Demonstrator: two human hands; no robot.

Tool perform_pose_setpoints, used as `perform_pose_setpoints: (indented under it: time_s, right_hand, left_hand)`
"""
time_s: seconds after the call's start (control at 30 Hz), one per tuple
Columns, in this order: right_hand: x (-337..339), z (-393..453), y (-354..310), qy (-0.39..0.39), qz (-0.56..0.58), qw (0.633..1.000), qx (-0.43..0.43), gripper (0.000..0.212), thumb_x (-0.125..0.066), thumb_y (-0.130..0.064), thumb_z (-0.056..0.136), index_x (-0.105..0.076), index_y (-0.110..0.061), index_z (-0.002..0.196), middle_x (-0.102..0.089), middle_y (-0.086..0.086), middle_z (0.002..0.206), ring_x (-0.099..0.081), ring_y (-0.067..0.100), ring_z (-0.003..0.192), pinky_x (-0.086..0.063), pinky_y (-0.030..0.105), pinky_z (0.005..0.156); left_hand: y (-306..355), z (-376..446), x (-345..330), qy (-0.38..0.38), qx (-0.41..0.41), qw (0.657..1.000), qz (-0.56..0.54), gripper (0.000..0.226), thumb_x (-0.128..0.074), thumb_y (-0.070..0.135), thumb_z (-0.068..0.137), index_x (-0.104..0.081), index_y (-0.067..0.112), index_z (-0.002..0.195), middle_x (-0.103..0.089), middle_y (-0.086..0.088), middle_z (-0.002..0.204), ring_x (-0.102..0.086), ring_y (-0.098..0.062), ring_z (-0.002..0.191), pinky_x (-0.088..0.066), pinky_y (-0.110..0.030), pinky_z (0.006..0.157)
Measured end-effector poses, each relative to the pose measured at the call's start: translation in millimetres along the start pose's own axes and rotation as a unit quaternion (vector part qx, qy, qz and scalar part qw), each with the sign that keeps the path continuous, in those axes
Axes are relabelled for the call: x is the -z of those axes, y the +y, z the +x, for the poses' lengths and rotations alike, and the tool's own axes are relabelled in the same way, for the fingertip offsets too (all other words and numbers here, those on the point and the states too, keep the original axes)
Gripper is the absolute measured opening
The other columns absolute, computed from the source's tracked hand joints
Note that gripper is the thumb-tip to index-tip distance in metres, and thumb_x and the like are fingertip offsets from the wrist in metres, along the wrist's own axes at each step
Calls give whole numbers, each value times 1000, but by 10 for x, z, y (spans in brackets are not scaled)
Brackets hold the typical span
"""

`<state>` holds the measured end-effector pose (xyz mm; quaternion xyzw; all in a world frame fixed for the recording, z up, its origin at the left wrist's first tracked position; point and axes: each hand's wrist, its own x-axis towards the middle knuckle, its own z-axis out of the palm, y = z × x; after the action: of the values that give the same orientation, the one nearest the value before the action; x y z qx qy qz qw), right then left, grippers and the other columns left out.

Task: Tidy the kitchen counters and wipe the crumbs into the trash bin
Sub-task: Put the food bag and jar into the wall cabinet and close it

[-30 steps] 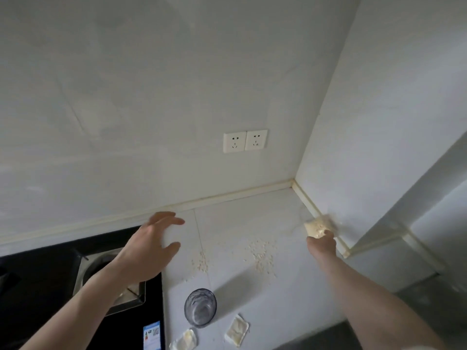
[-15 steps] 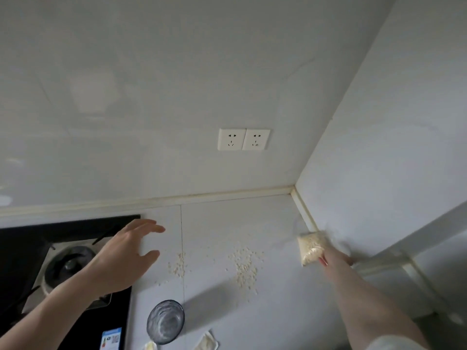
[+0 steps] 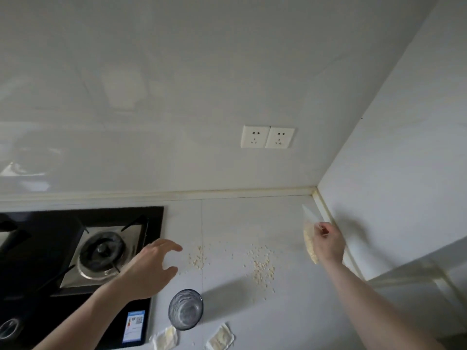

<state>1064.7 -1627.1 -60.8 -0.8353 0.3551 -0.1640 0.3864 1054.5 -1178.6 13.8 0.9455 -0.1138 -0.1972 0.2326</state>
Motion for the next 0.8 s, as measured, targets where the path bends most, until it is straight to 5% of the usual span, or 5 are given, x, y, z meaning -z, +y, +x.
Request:
perform_pose_setpoints:
  time_s: [0.27,0.43,0.53,0.67,0.8]
  right_hand:
    - [-649,-925,-1250,-137,57,963,226,22,-65,-17,96,-59,-11,75,-62,2,66,-60,29,67,-39,36,63]
    - [-1097,-2094,-2240,-260,136,904,312,28,-57,-27,101,-68,-14,80,-63,3,64,-61,24,62,-48,38,62]
    - [-1310,-2829,-2775,-301,193,865,352,27,-52,-23,104,-72,-25,85,-67,-3,65,-63,13,57,-52,33,60]
    - [-1726,-3823,-3036,-366,133,802,453,20,-58,-22,100,-74,-30,90,-72,-16,84,-68,-1,82,-53,15,75]
    - [-2389,-4614,-2381,-480,-61,755,443,27,-59,-30,98,-65,-36,124,-59,-19,130,-53,-4,120,-45,23,107]
  left_hand:
    - [-647,-895,116,98,74,988,-96,53,-66,29,89,-52,35,140,-44,19,143,-49,-3,126,-39,-17,105]
    - [-1260,-1774,303,186,129,965,-136,49,-64,26,86,-49,51,126,-44,25,137,-46,3,127,-32,-11,105]
    - [-1713,-2317,387,242,183,942,-146,46,-66,26,90,-54,42,132,-41,25,136,-47,0,123,-37,-16,104]
    - [-2418,-2812,225,308,251,875,-278,39,-64,18,94,-57,39,126,-47,12,137,-53,-5,121,-52,-29,98]
    - [-3046,-2833,-386,224,341,862,-299,56,-61,15,94,-44,30,145,-37,1,154,-52,-18,127,-52,-29,100]
